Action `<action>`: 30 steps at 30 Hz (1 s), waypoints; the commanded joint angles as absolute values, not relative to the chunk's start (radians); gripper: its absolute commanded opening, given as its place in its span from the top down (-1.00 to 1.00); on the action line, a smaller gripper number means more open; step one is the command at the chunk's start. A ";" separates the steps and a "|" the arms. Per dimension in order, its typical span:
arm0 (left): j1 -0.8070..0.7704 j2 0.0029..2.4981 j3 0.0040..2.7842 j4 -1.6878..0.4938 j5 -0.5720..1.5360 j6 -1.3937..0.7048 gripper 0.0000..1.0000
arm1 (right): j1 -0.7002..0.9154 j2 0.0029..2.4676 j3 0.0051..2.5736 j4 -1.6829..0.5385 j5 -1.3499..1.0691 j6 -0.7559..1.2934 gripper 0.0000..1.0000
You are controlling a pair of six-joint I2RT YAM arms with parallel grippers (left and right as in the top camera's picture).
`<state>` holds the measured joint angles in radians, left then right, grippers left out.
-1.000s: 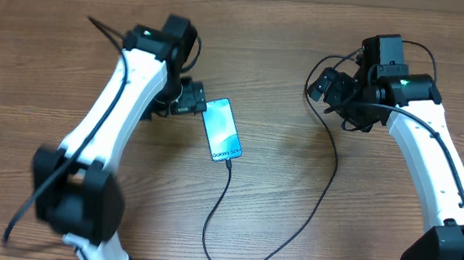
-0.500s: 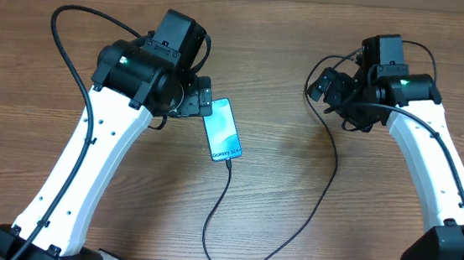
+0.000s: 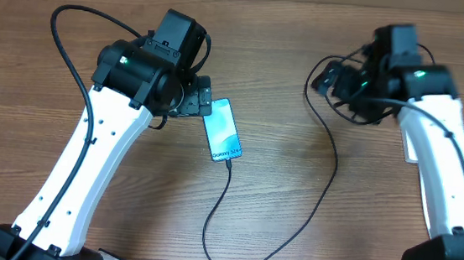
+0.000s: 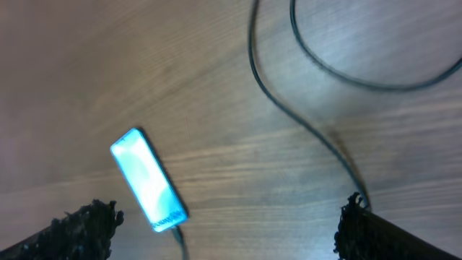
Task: Plug charger to phone and switch on socket
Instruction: 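Move the right gripper over the power strip's orange switch beside the plug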
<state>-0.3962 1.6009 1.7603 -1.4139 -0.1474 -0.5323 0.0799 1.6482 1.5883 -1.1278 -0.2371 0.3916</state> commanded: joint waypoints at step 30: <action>-0.398 1.602 1.770 -1.413 -0.164 -0.531 -1.00 | -0.642 2.032 1.871 -1.191 -0.586 -0.089 -1.00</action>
<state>-0.3962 1.6009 1.7603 -1.4143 -0.1474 -0.5323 -0.6464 2.0125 1.8587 -1.1961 -0.5701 -0.0563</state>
